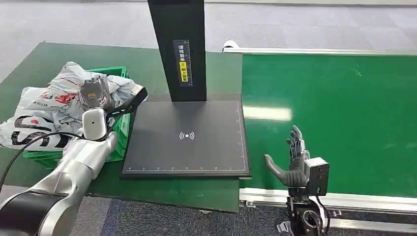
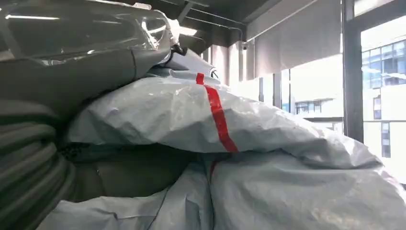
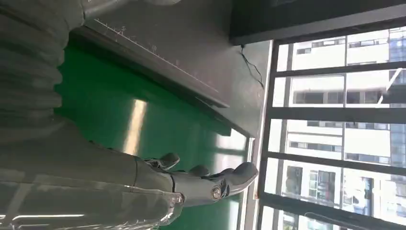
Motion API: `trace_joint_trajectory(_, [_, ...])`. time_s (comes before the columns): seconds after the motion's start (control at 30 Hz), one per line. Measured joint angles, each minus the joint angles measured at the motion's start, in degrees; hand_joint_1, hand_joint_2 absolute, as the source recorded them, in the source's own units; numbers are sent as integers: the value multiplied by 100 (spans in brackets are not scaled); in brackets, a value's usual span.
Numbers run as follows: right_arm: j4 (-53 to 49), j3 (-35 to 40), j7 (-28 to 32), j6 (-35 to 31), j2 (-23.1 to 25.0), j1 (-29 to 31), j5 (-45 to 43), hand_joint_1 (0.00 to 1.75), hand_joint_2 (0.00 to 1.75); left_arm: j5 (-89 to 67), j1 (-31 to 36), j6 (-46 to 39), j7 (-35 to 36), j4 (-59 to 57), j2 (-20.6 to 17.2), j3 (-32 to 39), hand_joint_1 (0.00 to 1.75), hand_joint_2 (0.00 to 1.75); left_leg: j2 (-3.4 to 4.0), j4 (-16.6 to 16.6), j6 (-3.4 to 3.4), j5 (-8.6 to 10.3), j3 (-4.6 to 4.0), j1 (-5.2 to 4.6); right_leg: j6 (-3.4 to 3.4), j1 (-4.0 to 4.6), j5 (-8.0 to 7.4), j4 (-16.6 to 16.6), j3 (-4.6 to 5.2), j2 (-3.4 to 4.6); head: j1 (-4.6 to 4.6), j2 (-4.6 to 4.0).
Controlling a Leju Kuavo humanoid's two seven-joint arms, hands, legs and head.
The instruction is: Moved the parcel from conveyor to table for the left to box.
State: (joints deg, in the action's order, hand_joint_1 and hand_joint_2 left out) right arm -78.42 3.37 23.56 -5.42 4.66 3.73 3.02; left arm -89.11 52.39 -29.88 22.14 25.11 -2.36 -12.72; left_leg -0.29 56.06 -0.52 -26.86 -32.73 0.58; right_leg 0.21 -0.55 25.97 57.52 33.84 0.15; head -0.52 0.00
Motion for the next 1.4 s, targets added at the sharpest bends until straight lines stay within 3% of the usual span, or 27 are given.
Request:
trace_joint_trajectory(0.13, [26, 22, -7, 20, 0, 29, -9, 0, 175, 0, 61, 442, 326, -107, -48, -162, 175, 175, 2, 0, 0, 0, -1, 0, 0, 0, 0, 0, -1, 1, 0, 0])
trace_joint_trajectory(0.17, [39, 35, -15, 31, 0, 48, -9, 0, 175, 0, 77, 604, 453, -149, -66, -250, 127, 175, 2, 0, 0, 0, 0, 0, 0, 0, 0, 0, -1, 1, 0, 0])
trace_joint_trajectory(0.2, [55, 50, -24, 46, 0, 76, -9, 0, 175, 0, 91, 847, 597, -197, -92, -365, 0, 175, 2, -1, 0, 0, 0, 0, 0, 0, 0, 0, -1, 1, 2, 0])
trace_joint_trajectory(0.3, [135, 107, -39, 87, 4, 184, -2, 0, 175, 0, 124, 1547, 958, -351, -149, -674, 0, 175, 2, -2, 0, -1, 2, 0, 0, 0, 0, 0, -4, 1, 0, 0])
trace_joint_trajectory(0.43, [253, 175, -57, 96, 15, 281, 42, 0, 175, 9, 112, 1759, 1202, -481, -212, -916, 0, 175, 3, -4, 0, -1, 11, 0, 0, 0, 0, 0, -12, 2, 0, 0])
trace_joint_trajectory(0.67, [341, 190, -61, 111, 9, 296, 52, 0, 175, 0, -112, 535, 1154, -492, -354, -920, 0, 175, 3, -5, -1, -1, 16, 1, -1, 1, 1, 1, -16, 2, 0, 0])
trace_joint_trajectory(0.8, [343, 205, -94, 131, 4, 296, 50, 0, 175, 17, -281, -683, 727, -450, -451, -857, 0, 175, 2, -4, -1, 0, 16, 1, -1, 1, 1, 1, -15, 2, 0, 0])
trace_joint_trajectory(0.93, [343, 232, -96, 131, 2, 297, 44, 0, 175, 20, -445, -848, 507, -203, -523, -717, 0, 175, 0, -4, -1, -1, 13, 0, -1, 1, 1, 1, -15, 1, 0, 0])
trace_joint_trajectory(0.97, [343, 234, -98, 131, 2, 297, 42, 0, 175, 20, -460, -848, 496, -170, -531, -702, 0, 0, 1, -4, -1, -1, 13, 0, -1, 1, 1, 1, -15, 1, 0, 0])
trace_joint_trajectory(1.07, [343, 236, -96, 129, 2, 294, 37, 0, 175, 94, -628, -848, 290, 113, -551, -588, 0, 0, 2, -3, -1, -1, 15, 0, -1, 0, 1, 1, -13, 2, 0, 0])
trace_joint_trajectory(1.17, [343, 236, -92, 74, -4, 290, -4, 0, 175, 484, -1113, -852, -936, 1108, -483, -51, 0, 0, 2, -1, -1, -1, 13, 0, -1, 0, 1, 0, -4, 3, 0, 0])
trace_joint_trajectory(1.27, [369, 243, -35, 35, -20, 289, -63, 0, 175, 865, -1462, -852, -3352, 2252, -69, 1173, 0, 0, 3, 0, 0, 0, 3, 0, 0, 0, 1, 0, 1, 2, 2, 0])
trace_joint_trajectory(1.3, [378, 249, -20, 24, -26, 291, -72, 0, 175, 892, -1508, -852, -3859, 2474, 88, 1556, 0, 0, 3, 0, 0, 0, 2, -1, 0, 0, 1, 0, 1, 2, 4, 0])
trace_joint_trajectory(1.33, [404, 275, 11, 9, -33, 297, -96, 0, 175, 1012, -1537, -852, -4976, 2930, 335, 2146, 0, 0, 9, -1, 0, -1, 0, -1, 0, -1, 1, 0, -1, 5, 2, 0])
trace_joint_trajectory(1.4, [461, 312, 35, -11, -37, 307, -122, 0, 175, 1326, -1577, -852, -6062, 3539, 665, 2966, 0, 0, 31, -1, -1, -7, 5, -2, 0, -3, 0, 0, 1, 26, 0, 0])
